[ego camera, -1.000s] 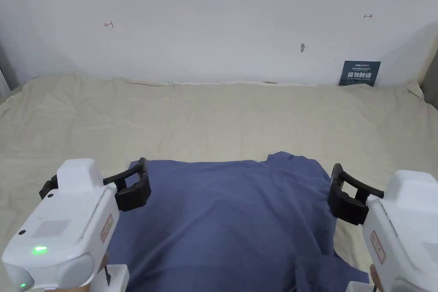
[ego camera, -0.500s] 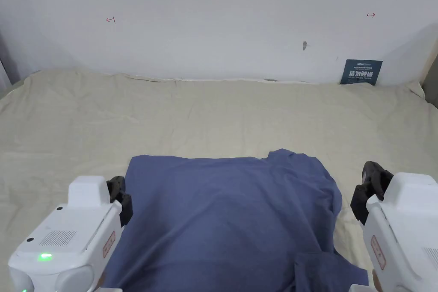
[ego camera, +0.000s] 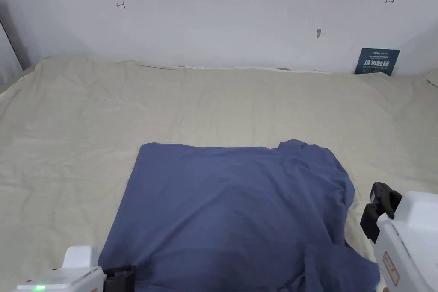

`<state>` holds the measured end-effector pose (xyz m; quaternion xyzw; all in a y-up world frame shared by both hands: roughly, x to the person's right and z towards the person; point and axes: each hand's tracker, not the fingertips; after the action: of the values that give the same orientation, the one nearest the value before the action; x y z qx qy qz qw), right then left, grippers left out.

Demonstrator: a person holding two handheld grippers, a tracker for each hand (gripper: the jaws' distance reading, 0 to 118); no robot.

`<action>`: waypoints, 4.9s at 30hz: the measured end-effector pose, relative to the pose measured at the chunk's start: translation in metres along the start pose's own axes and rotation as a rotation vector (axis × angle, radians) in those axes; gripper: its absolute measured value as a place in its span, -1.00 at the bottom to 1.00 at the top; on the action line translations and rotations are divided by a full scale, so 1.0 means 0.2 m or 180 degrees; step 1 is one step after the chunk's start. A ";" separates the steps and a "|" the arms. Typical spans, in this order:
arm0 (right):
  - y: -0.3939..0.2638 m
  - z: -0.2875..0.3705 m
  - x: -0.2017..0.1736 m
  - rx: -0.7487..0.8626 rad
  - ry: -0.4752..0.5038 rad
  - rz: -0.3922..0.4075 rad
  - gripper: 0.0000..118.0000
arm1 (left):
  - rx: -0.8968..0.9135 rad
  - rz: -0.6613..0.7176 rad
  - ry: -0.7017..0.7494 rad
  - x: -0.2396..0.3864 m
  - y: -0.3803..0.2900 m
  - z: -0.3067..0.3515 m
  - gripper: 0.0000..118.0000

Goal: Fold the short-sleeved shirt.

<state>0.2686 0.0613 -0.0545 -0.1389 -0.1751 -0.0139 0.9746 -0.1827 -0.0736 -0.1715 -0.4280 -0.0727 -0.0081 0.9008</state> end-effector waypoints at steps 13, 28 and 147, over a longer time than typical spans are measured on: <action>-0.24 -0.03 0.13 -0.0663 -0.0077 -0.0102 -0.76 | -0.0078 -0.0049 0.0003 0.02 -0.12 -0.09 -0.89; -0.86 -0.19 0.20 -0.2094 0.0128 -0.0295 -0.73 | 0.0108 -0.0072 -0.0075 0.04 -0.04 -0.02 -0.90; -0.52 -0.60 0.16 -0.1932 0.0204 -0.0702 -0.69 | -0.0001 0.0294 -0.0074 -0.07 0.43 -0.30 -0.85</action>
<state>0.3312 -0.0700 -0.1235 -0.4028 -0.1462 -0.1754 0.8863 -0.1815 -0.0660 -0.2775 -0.4312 -0.0633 0.0385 0.8992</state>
